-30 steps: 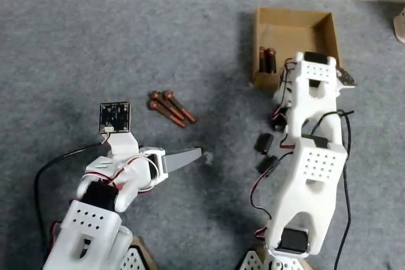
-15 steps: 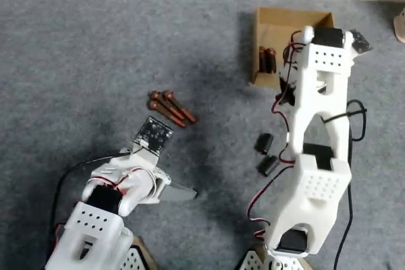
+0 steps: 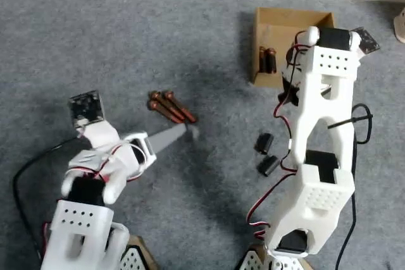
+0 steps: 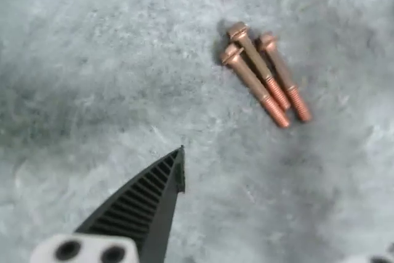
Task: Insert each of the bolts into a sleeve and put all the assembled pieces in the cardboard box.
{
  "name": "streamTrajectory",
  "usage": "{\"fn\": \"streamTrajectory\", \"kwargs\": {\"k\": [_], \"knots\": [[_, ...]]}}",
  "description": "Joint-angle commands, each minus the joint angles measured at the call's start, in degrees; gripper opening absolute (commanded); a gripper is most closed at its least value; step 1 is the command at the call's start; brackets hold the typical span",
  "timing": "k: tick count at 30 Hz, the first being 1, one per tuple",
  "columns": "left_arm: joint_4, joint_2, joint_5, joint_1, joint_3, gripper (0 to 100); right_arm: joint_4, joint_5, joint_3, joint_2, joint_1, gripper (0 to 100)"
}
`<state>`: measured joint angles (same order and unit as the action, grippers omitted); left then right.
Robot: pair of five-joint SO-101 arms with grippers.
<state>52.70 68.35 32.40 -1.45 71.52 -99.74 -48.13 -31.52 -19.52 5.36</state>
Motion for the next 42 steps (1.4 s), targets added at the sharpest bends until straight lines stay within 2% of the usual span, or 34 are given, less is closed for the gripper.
{"fn": "streamTrajectory", "kwargs": {"k": [1,4,12,15,18,27,31,33,37,42], "knots": [[5.8,-0.13,6.15,0.75,-8.13,54,-1.1,0.7,-0.66,4.35,-0.84,0.5],[7.56,-4.35,8.35,0.75,-11.21,54,-1.1,0.7,-0.66,4.35,-0.84,0.5],[7.3,-34.42,9.05,0.92,-23.08,54,-1.1,0.7,-0.57,4.44,-0.75,0.5],[7.47,-41.54,12.92,0.48,-28.18,54,-1.19,0.7,-0.48,4.44,-0.48,0.5],[7.74,-44.62,15.74,-0.84,-29.49,54,-1.19,0.7,-0.48,4.35,0.04,0.5],[10.73,-45.14,16.09,-0.48,-31.78,53,-1.19,0.7,-0.48,4.26,0.13,0.5],[10.64,-45.32,27.43,-0.57,-31.78,51,-1.19,0.7,-0.48,4.26,0.22,0.5],[10.64,-45.23,29.63,-0.48,-31.87,45,-1.19,0.7,-0.48,4.18,0.13,0.5],[8.35,-45.32,38.42,-0.48,-31.52,34,-1.19,0.7,-0.48,4.09,0.04,0.5],[8.26,-45.41,45.8,-0.84,-31.69,29,-1.19,0.7,-0.4,4.0,0.04,0.5]]}}
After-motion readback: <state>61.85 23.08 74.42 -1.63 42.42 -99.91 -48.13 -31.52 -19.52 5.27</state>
